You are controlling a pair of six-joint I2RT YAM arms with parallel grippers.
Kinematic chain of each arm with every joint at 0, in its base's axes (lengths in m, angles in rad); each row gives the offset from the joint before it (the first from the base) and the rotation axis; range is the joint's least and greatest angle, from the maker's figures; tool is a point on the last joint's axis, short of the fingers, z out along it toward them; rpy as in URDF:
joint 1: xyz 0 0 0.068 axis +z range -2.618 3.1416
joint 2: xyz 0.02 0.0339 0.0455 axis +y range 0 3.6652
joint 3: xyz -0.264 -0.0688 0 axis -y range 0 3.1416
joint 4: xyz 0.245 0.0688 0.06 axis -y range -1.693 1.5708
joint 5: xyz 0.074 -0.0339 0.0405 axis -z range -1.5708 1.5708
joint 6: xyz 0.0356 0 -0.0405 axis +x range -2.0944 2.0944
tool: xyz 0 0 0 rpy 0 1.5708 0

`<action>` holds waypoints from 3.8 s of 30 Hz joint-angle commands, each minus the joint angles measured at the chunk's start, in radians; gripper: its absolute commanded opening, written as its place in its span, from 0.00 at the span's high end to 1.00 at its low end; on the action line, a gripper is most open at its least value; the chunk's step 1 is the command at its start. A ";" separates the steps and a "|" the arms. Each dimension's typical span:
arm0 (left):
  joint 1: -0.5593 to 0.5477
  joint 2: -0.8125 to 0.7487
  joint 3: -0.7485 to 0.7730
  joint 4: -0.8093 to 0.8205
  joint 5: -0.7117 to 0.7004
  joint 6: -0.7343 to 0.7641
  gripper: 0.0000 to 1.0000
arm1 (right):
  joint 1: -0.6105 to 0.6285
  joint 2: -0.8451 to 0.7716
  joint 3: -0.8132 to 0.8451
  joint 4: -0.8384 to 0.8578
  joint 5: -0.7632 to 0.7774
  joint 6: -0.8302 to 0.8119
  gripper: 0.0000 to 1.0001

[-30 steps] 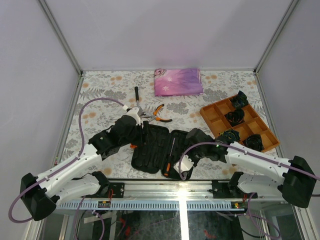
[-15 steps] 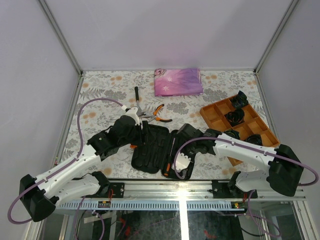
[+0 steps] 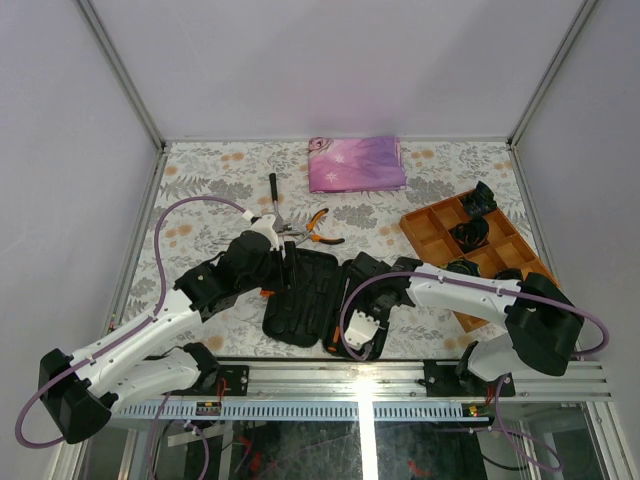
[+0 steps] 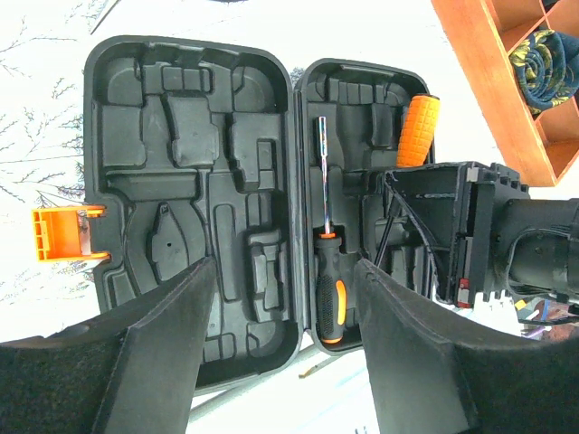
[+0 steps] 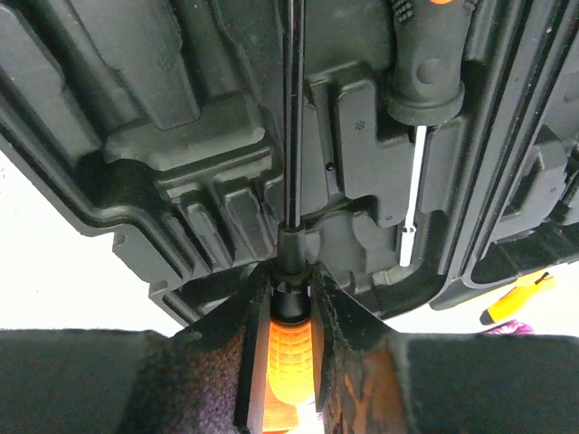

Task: Sort the tools into containers
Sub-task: Place the screwdriver in the storage box, then adjust the screwdriver in the storage box.

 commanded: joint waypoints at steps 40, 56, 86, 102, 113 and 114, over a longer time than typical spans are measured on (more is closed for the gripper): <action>0.003 0.068 -0.036 0.071 0.035 -0.051 0.38 | 0.010 -0.438 -0.070 0.351 0.401 2.253 0.39; -0.047 0.076 -0.073 0.086 0.015 -0.101 0.38 | -0.116 -0.140 -0.049 0.335 0.194 2.601 0.55; -0.148 0.139 -0.369 0.235 -0.002 -0.294 0.46 | -0.129 0.163 0.102 0.286 0.379 2.505 0.69; -0.226 0.052 -0.438 0.218 0.011 -0.400 0.48 | -0.129 0.145 0.137 0.330 0.241 2.376 0.48; -0.225 0.067 -0.302 0.172 -0.056 -0.344 0.42 | -0.129 0.005 0.122 0.287 0.292 2.440 0.43; -0.226 0.073 -0.292 0.175 -0.065 -0.336 0.42 | -0.130 0.004 0.126 0.287 0.295 2.443 0.43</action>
